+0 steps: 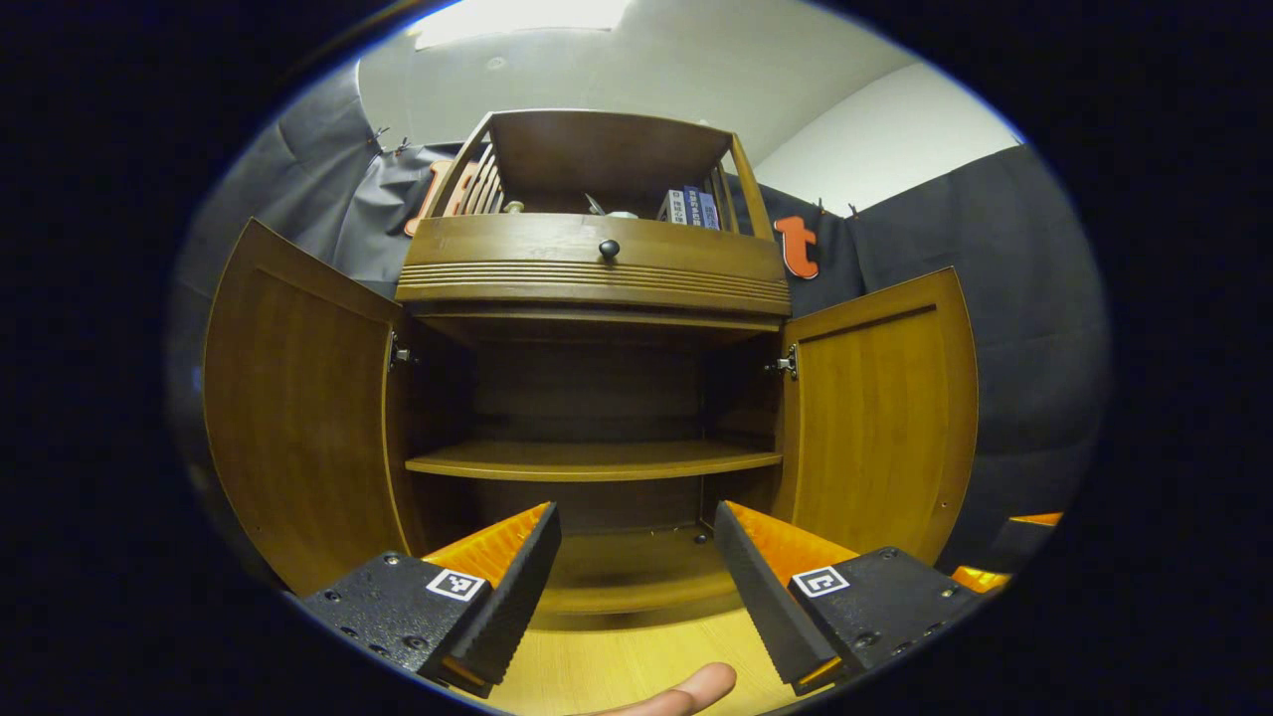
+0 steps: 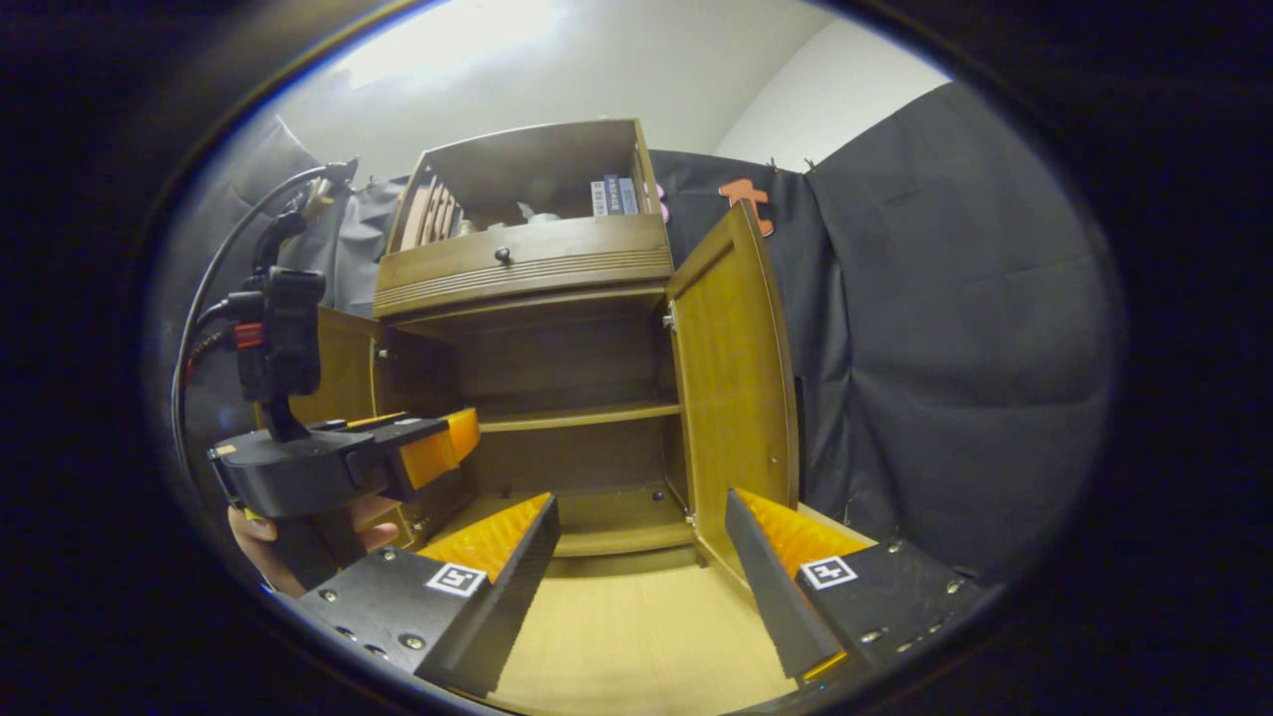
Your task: Open the right door of the double-door shoe cabinet with the right hand, and open the left door with the left hand.
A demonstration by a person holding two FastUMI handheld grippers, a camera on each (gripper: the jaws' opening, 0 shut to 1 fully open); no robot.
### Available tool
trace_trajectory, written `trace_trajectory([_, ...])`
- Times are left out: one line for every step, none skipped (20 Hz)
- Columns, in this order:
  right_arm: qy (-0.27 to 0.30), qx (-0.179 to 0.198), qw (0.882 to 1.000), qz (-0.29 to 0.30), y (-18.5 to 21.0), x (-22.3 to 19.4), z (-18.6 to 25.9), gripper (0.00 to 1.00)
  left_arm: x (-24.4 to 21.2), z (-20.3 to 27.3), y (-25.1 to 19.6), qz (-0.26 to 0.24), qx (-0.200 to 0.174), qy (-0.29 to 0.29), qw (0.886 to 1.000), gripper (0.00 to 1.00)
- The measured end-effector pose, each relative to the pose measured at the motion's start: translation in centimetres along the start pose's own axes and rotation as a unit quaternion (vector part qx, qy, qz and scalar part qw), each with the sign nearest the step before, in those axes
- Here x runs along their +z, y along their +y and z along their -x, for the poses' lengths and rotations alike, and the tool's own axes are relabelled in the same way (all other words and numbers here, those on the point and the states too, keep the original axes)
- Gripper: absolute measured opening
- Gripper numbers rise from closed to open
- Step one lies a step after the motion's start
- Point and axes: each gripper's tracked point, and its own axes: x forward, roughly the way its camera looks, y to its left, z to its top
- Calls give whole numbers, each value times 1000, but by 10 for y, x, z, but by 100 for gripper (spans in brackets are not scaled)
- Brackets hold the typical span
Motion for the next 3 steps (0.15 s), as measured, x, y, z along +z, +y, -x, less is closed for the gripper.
trace_trajectory([0,1,1000,-1,0,-1,1,99,0,1,-1,-1,0,0,1000,97])
trace_trajectory([-1,1,1000,-1,-1,0,2,99,0,1,-2,-1,0,0,1000,97])
trace_trajectory([-2,2,1000,-1,-1,0,2,99,0,1,-2,-2,0,-1,1000,98])
